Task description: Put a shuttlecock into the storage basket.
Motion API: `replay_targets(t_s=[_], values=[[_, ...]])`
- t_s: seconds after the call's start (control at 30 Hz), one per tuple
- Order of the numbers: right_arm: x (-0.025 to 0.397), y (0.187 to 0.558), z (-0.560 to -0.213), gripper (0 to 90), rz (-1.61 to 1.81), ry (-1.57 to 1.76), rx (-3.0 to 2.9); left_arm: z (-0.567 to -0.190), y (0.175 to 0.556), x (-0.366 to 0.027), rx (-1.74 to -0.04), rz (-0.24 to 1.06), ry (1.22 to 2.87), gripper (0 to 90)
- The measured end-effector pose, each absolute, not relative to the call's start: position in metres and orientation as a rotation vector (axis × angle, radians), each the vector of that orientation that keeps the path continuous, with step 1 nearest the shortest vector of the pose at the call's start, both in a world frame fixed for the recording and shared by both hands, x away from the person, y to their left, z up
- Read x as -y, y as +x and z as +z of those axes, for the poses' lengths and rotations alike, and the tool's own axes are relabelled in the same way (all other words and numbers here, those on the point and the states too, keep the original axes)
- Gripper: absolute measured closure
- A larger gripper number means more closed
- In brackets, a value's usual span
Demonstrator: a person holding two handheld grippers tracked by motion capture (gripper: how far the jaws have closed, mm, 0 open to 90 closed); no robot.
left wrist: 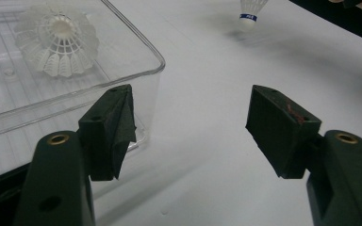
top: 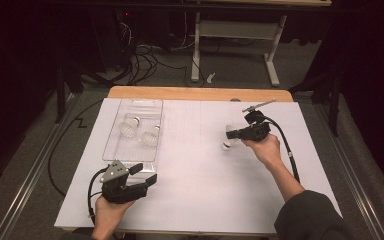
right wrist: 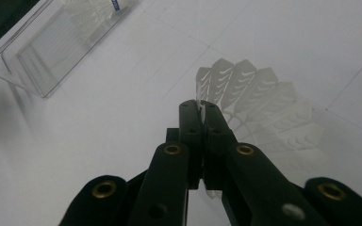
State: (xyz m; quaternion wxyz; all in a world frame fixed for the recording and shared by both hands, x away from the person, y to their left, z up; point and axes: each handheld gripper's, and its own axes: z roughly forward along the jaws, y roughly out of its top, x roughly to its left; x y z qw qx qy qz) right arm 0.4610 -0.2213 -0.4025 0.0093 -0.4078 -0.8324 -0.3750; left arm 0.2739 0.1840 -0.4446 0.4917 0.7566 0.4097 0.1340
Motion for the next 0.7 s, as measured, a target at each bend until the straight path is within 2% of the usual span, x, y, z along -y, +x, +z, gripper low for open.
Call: replay_targets(t_s=[0.7], values=[[0.211,0.448,-0.399,90.0,-1.232,-1.201,2.561,-0.433,0.277,-0.177,-0.981,0.317,1.822,33.8]])
